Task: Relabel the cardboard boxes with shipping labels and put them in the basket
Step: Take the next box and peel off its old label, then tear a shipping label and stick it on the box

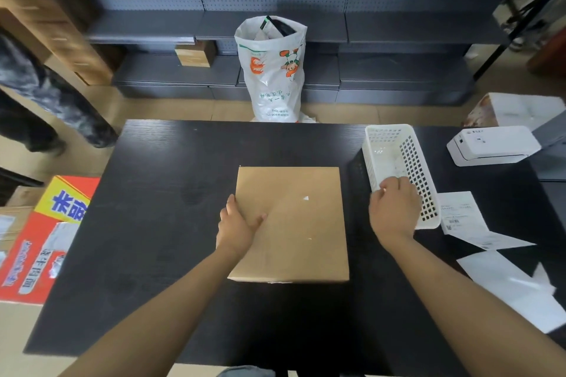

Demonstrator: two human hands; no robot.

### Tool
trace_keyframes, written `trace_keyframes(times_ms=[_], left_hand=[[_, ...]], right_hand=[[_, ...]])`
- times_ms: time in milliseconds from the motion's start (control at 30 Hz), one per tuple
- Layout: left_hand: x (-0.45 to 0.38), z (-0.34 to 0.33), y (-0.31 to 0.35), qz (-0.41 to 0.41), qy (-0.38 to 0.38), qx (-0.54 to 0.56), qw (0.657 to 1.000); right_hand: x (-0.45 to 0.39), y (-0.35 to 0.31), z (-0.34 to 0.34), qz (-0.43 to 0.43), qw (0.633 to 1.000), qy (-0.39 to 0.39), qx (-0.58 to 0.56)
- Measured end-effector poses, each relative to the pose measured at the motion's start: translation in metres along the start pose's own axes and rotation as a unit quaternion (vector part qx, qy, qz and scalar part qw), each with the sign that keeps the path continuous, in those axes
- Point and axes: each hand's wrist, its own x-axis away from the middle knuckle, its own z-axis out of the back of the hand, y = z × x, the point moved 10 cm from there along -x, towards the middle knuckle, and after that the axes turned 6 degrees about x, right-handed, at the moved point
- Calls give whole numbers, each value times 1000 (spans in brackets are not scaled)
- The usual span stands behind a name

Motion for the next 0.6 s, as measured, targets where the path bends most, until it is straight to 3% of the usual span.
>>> trace_keyframes(times_ms=[133,333,600], left_hand=[[11,9,34,-87,42,-116,989],[19,8,95,-226,9,-305,925],[41,-34,156,-306,-74,-379,870]], right_hand=[[8,-58,-6,104,993,-51,-37],[27,-100,-22,219,961,-166,28],[26,-43,25,140,982,-123,10]])
